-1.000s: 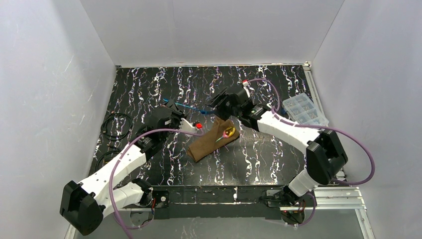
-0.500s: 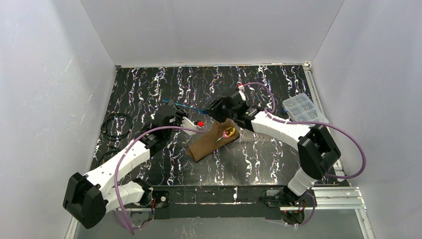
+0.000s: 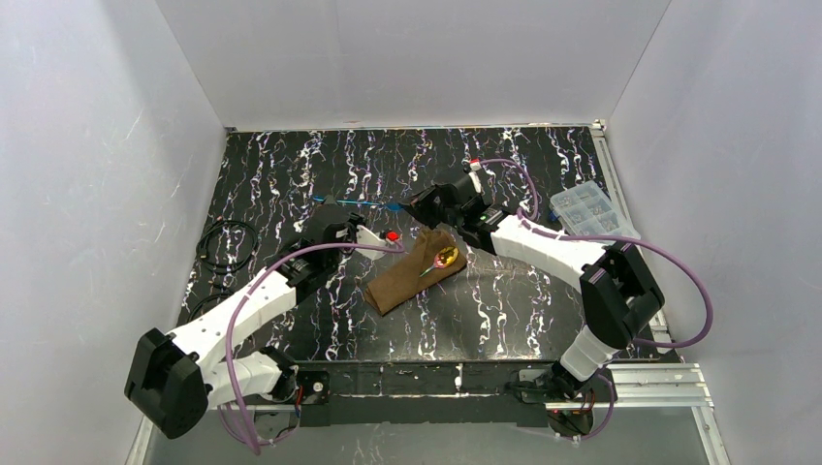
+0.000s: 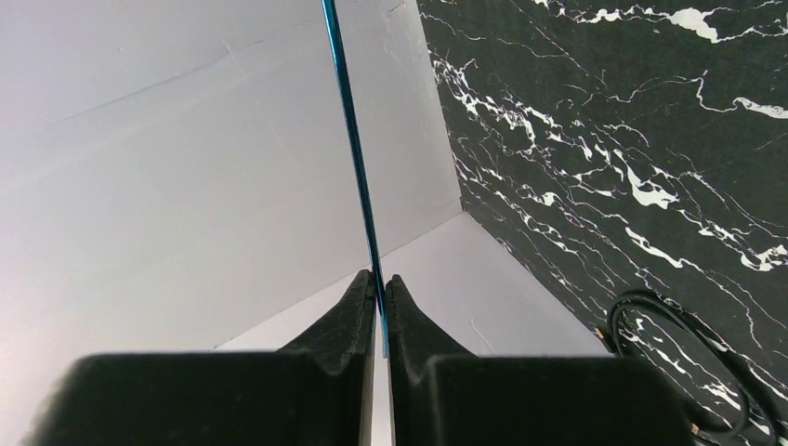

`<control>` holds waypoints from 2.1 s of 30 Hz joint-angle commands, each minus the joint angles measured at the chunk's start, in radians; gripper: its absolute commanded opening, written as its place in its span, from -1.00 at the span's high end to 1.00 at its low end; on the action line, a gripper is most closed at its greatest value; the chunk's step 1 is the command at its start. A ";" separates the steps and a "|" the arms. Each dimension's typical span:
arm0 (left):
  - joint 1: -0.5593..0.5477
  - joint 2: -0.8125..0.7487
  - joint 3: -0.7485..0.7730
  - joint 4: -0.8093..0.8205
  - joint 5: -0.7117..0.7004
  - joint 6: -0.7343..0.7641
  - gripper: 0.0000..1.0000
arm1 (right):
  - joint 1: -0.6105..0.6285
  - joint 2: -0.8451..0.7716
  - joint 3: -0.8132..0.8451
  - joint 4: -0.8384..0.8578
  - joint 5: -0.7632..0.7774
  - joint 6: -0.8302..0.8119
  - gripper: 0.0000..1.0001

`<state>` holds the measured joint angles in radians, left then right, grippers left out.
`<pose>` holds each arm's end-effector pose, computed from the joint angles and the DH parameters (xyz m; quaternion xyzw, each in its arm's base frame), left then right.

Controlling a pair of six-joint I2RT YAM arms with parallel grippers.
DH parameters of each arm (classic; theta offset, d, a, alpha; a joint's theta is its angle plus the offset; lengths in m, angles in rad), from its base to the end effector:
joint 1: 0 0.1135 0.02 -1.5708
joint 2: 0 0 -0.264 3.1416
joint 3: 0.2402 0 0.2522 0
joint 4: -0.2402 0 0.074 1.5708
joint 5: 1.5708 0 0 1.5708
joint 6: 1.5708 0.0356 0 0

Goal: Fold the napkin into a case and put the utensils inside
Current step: Pass from the left arm to the right, then insert the fork into the folded napkin.

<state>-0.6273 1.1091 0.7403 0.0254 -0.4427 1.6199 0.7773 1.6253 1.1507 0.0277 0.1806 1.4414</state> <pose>0.2134 -0.1359 0.2818 0.6645 0.4589 0.4254 0.4086 0.2739 0.2606 0.2714 0.3202 0.7811 0.4412 0.3046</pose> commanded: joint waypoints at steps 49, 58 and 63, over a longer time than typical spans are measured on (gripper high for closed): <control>0.055 0.478 0.304 -0.724 0.736 -0.835 -0.01 | -0.589 -0.478 -0.344 -0.090 -0.312 -1.012 0.97; 0.049 0.478 0.240 -0.633 0.682 -0.750 0.00 | -0.537 -0.427 -0.369 0.009 -0.262 -1.036 0.97; 0.032 0.459 0.193 -0.577 0.641 -0.692 0.04 | -0.481 -0.398 -0.365 0.029 -0.215 -1.054 0.97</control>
<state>-0.5789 1.5982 0.9668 -0.5941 0.2344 0.8616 0.2611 1.2133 0.7864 -0.0196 -0.0788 0.4179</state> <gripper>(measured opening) 0.485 0.034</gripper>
